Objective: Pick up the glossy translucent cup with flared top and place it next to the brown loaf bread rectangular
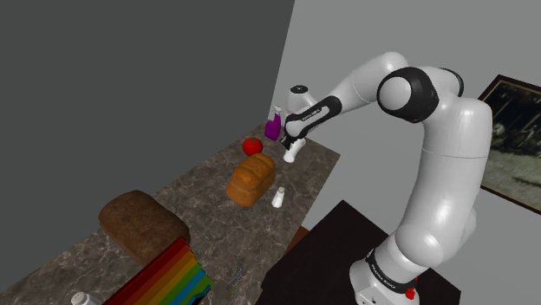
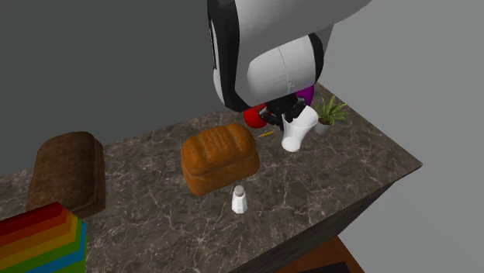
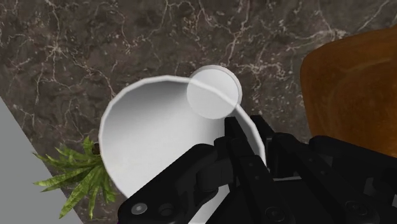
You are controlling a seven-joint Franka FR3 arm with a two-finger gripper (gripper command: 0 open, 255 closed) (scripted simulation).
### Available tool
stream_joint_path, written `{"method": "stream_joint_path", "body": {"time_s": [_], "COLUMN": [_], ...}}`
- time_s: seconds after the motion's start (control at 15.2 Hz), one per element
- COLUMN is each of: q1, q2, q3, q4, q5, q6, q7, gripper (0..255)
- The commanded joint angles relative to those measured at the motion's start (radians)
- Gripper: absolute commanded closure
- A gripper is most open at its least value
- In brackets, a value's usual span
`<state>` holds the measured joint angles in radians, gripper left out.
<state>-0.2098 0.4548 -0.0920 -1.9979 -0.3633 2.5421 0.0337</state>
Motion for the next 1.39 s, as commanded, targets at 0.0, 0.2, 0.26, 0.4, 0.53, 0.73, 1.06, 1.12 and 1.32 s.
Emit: {"method": "stream_joint_path", "body": {"time_s": [0.0, 0.2, 0.26, 0.4, 0.53, 0.73, 1.06, 1.12, 1.32], "q1": [-0.001, -0.002, -0.003, -0.004, -0.004, -0.005, -0.006, -0.006, 0.025], "q2": [-0.019, -0.048, -0.058, -0.076, -0.094, -0.119, -0.159, -0.166, -0.183], "q3": [0.003, 0.007, 0.009, 0.011, 0.013, 0.016, 0.021, 0.022, 0.035], "q4": [0.003, 0.004, 0.005, 0.008, 0.011, 0.018, 0.034, 0.038, 0.03], "q5": [0.006, 0.014, 0.016, 0.022, 0.027, 0.034, 0.047, 0.049, 0.042], "q6": [-0.022, -0.051, -0.062, -0.082, -0.103, -0.134, -0.188, -0.199, -0.22], "q7": [-0.008, -0.02, -0.024, -0.032, -0.04, -0.052, -0.071, -0.075, -0.029], "gripper": [255, 255, 255, 255, 255, 255, 255, 255, 255]}}
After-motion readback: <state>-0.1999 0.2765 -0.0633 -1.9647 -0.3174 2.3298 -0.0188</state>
